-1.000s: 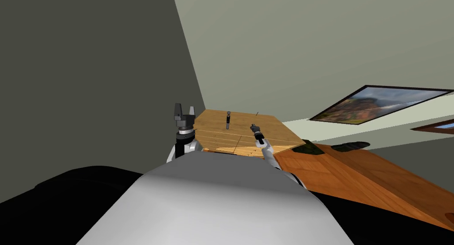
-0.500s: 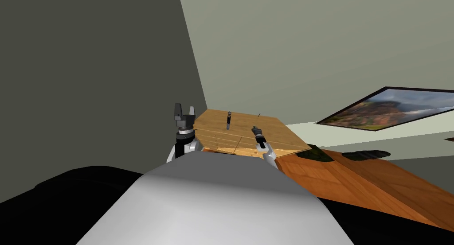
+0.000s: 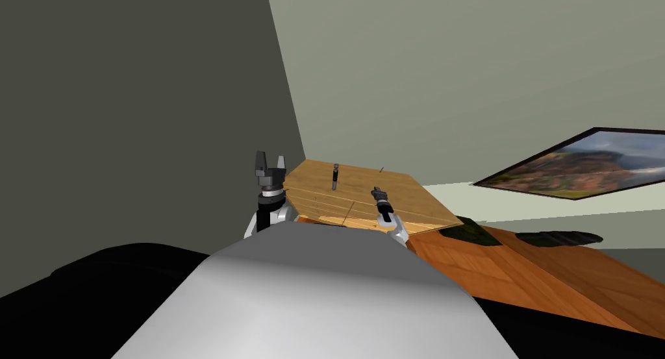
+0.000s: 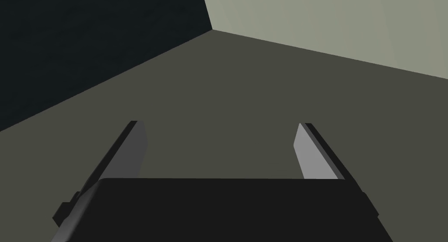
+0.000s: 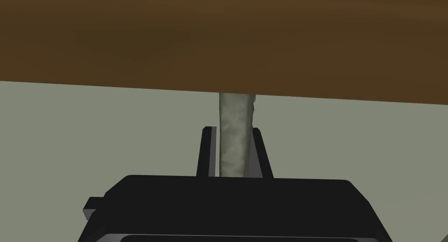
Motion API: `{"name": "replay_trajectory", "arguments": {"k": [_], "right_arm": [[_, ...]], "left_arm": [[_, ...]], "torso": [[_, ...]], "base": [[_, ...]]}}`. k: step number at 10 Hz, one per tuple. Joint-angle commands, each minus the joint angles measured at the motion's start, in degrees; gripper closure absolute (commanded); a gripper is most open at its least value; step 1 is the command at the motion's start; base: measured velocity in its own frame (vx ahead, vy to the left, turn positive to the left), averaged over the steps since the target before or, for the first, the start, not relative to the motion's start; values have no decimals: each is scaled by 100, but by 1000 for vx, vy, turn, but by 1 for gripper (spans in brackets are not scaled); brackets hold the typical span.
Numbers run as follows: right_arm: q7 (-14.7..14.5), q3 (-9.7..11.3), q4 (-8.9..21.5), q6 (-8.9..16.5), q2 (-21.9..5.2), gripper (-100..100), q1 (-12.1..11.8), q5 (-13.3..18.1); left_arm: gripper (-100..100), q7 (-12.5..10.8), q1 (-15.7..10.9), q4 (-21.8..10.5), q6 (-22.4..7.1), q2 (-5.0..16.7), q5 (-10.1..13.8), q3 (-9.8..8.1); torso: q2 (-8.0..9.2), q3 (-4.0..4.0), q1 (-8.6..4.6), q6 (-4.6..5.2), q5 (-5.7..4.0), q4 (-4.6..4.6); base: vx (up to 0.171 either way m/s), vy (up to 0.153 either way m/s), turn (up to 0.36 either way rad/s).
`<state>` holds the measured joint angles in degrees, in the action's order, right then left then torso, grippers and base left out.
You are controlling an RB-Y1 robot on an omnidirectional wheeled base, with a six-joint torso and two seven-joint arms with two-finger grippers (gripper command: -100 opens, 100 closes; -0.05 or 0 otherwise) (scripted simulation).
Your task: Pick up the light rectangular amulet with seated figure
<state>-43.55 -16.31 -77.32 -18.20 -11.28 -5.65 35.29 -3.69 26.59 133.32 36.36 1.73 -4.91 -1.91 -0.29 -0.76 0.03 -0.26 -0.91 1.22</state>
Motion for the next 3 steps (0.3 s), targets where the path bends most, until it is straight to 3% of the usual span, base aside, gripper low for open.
{"name": "replay_trajectory", "arguments": {"k": [1,2,3], "right_arm": [[32,-51,-272,62,66,100,-127,71],[47,-20,-200,59,28,100,-125,46],[57,-24,-227,70,27,0,-131,49]], "left_arm": [[0,0,0,0,0,0,0,0],[0,0,0,0,0,0,0,0],[0,0,0,0,0,0,0,0]], "torso": [[0,0,0,0,0,0],[-1,2,-1,0,4,-4],[-2,0,3,-1,2,-2]], "base": [[5,-26,74],[2,-13,2],[0,0,0]]}}
